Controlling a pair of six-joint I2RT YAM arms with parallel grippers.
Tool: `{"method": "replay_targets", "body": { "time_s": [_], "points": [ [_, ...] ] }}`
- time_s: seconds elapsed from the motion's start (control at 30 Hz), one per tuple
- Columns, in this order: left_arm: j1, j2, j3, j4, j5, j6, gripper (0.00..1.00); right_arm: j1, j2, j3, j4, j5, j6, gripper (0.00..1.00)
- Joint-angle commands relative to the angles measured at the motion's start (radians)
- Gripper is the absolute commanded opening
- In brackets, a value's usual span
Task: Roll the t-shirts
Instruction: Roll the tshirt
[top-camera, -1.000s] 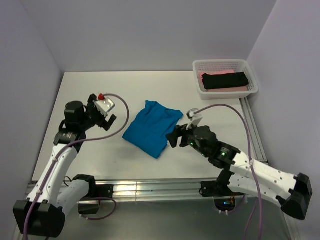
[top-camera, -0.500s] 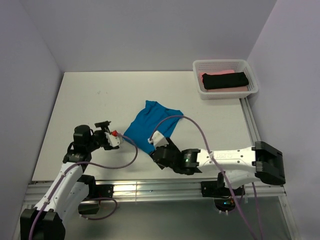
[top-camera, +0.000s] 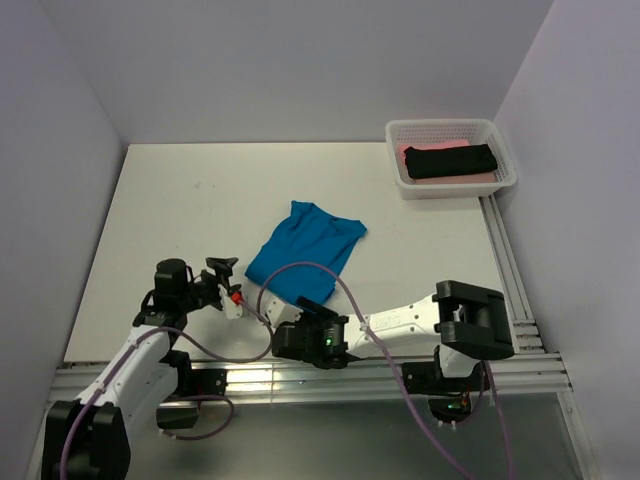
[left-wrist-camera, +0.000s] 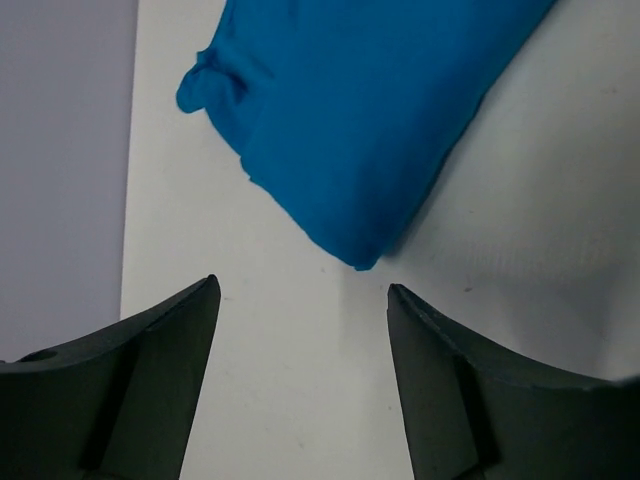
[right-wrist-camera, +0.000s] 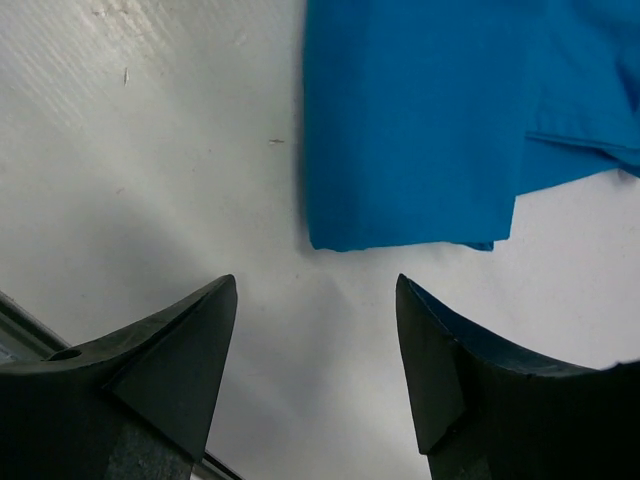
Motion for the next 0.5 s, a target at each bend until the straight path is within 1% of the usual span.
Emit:
{"method": "replay_targets", "body": {
  "time_s": [0.0,0.1,0.2,0.27,0.37,0.47],
  "points": [
    [0.024,0.068,0.058,0.002,0.112,0.079,0.73,0.009,0.042,0.047,0.022,0.047,-0.065,0.71],
    [0.061,0.138,0.104,-0.057,0.173,0.135,0.77,0.004,0.079,0.062,0.022,0.037,-0.076,0.70],
    [0.098,0.200,0.146,-0.130,0.222,0.215,0.78,-0.010,0.087,0.046,0.049,0.018,-0.080,0.66],
    [0.121,0.220,0.152,-0.159,0.245,0.285,0.78,-0.025,0.087,0.035,0.069,0.014,-0.088,0.66],
    [0.130,0.234,0.143,-0.166,0.268,0.344,0.79,-0.042,0.093,0.038,0.077,0.006,-0.102,0.66],
    [0.130,0.243,0.147,-0.228,0.293,0.416,0.77,-0.046,0.107,0.041,0.089,0.004,-0.120,0.63]
  ]
}}
